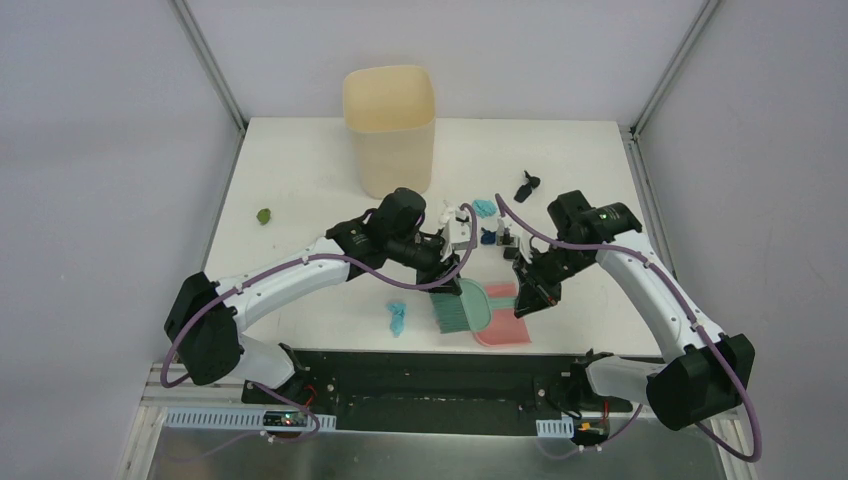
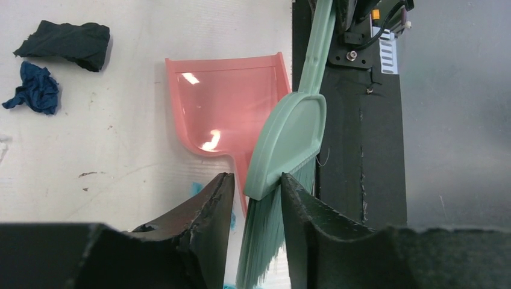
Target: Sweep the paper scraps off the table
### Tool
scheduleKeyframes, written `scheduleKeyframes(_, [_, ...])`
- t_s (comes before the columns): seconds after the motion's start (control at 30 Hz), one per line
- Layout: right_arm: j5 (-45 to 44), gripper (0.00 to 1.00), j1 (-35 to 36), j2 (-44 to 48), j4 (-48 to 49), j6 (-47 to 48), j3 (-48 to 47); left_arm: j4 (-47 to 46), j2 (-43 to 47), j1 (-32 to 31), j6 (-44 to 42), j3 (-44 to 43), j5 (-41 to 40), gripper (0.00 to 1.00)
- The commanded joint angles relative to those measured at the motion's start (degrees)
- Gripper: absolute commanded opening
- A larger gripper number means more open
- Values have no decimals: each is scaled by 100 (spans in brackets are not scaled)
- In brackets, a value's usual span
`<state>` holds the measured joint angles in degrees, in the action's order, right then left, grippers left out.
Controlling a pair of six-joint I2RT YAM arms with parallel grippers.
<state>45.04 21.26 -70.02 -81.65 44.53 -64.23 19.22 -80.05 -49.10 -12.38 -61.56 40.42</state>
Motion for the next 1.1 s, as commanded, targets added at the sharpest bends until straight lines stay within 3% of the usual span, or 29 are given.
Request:
scheduleKeyframes(0.0, [387,0,17,152,170,105,-177,-40,-108,-34,1,-136,280,25])
scheduleKeyframes(0.1, [348,5,4,112,262,-70,-246,-49,-133,-31,57,-163,575,14])
scheduleKeyframes(0.2, [401,27,-125,136,491,-394,-318,-37,-96,-34,48,-157,710,1])
scheduleKeyframes(0.37, [1150,53,-783,230,1032,-1007,-349,-283,-12,-24,232,-55,980,0])
scheduleKeyframes(0.47, [1483,55,-829,102,924,-1026,-452,-418,-26,15,406,-33,1106,0])
scheduleKeyframes(0.8, [1620,57,-965,147,-73,140,-372,-871,-10,401,980,-8,1746,0])
scheduleKeyframes(1.07, [1593,44,-968,430,10,92,-238,-761,-126,446,983,-93,1749,0])
